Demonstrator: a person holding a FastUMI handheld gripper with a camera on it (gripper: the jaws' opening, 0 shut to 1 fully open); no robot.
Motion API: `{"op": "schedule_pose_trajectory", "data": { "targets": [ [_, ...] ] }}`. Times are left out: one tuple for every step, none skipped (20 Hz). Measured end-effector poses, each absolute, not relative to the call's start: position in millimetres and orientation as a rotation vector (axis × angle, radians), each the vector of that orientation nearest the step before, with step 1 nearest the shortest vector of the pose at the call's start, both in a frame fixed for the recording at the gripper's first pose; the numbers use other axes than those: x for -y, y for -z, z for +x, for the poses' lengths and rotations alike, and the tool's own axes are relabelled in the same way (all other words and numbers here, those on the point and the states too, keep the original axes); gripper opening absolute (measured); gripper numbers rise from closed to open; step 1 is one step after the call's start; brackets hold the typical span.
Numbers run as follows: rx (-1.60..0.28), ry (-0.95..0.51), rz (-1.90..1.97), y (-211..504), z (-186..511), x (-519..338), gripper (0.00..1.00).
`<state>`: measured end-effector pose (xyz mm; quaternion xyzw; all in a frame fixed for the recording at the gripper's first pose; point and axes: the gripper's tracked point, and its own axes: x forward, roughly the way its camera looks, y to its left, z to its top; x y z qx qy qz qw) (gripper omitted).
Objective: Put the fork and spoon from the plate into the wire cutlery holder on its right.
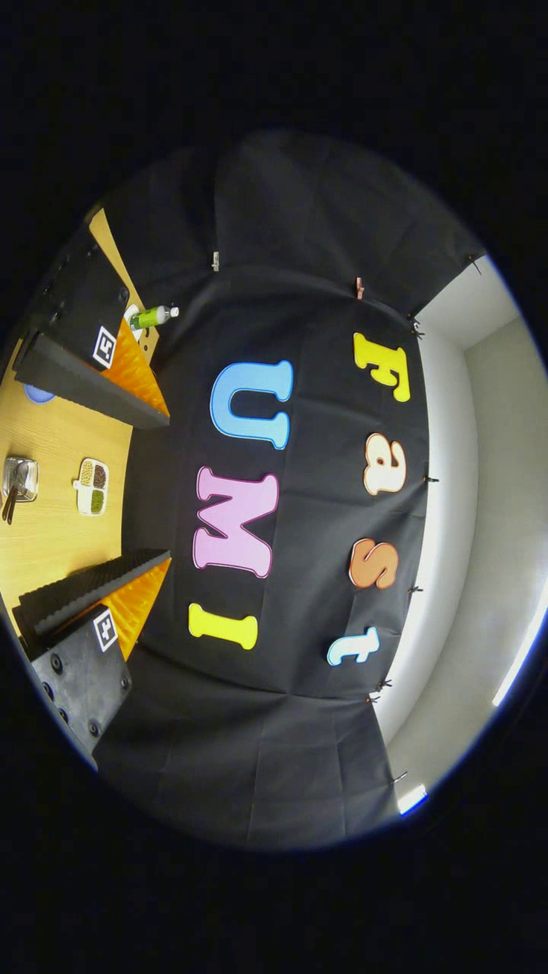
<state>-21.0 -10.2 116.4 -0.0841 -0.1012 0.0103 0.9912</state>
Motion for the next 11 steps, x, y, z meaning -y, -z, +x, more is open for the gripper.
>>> {"op": "schedule_pose_trajectory", "data": {
  "targets": [
    [0.210,-0.037,-0.160,-114,-25,10,0.98],
    [0.213,-0.050,-0.150,-112,-30,12,0.98],
    [0.213,-0.064,-0.138,-108,-35,14,0.98],
    [0.211,-0.069,-0.124,-103,-38,18,0.98],
    [0.205,-0.068,-0.110,-99,-40,24,0.98],
    [0.198,-0.065,-0.100,-92,-42,30,0.98],
    [0.190,-0.062,-0.087,-87,-43,36,0.98],
    [0.180,-0.062,-0.073,-81,-44,39,0.98],
    [0.167,-0.056,-0.063,-76,-44,44,0.98],
    [0.151,-0.049,-0.057,-69,-44,49,0.98],
    [0.135,-0.043,-0.057,-62,-44,54,0.98]
  ]
}}
